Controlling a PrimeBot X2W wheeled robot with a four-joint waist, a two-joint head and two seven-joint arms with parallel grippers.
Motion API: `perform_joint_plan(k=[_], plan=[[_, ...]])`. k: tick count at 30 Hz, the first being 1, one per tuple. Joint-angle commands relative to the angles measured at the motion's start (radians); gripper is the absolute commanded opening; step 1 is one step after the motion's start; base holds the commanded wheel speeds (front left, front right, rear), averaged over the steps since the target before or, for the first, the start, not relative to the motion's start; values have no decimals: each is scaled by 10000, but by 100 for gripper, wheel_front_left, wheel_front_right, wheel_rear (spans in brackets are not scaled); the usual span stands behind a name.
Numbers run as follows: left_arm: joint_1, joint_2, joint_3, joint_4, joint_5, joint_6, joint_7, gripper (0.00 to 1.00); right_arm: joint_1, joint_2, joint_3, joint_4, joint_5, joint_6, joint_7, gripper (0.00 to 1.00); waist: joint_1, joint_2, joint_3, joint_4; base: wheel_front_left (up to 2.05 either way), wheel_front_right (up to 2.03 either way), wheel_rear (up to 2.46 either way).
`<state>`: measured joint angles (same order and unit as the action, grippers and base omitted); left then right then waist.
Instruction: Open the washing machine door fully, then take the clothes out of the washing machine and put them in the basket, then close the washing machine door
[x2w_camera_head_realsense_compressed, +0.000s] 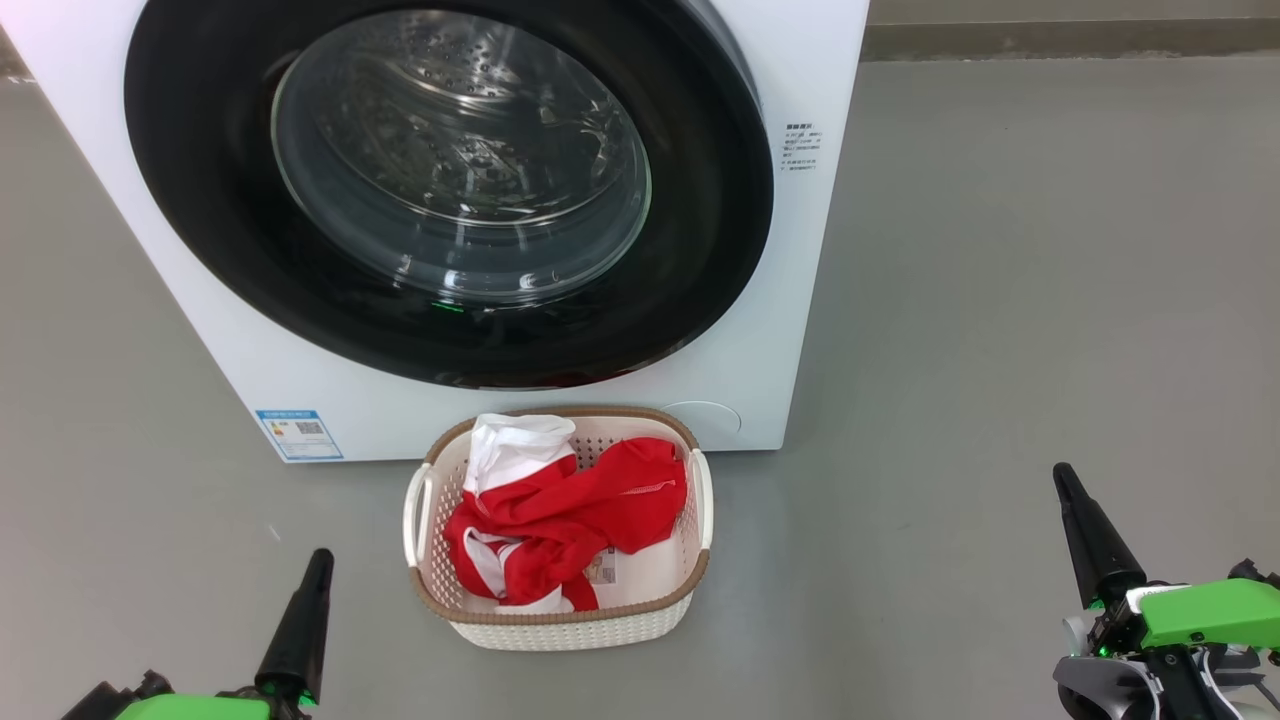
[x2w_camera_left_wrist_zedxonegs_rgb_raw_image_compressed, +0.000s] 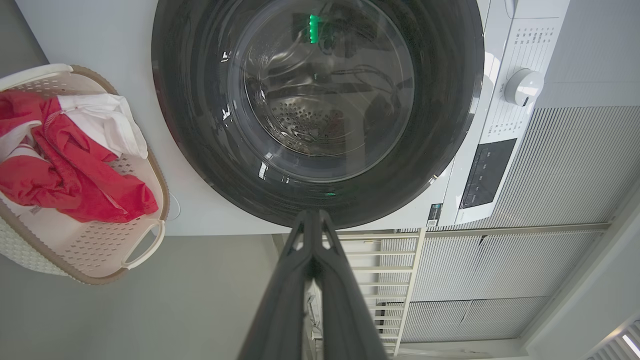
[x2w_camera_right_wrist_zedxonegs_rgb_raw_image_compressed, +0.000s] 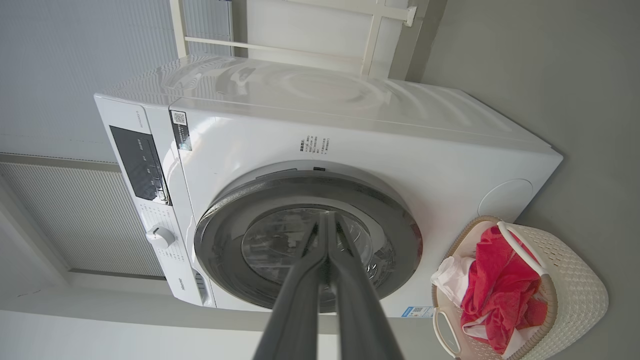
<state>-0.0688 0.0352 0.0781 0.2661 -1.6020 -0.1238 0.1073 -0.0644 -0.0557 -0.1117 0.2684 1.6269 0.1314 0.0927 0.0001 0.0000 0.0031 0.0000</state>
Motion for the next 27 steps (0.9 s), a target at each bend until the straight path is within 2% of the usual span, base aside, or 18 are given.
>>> perform_joint_plan(k=[1,27], plan=[[-393,150,355,-207,-68,-69,58,0,-417,-93,181,-247,-15,-7,43,0,0,0,0,0,0,0,0],[-392,150,354,-208,-68,-69,58,0,-422,-48,117,-243,-69,-7,94,0,0,0,0,0,0,0,0]])
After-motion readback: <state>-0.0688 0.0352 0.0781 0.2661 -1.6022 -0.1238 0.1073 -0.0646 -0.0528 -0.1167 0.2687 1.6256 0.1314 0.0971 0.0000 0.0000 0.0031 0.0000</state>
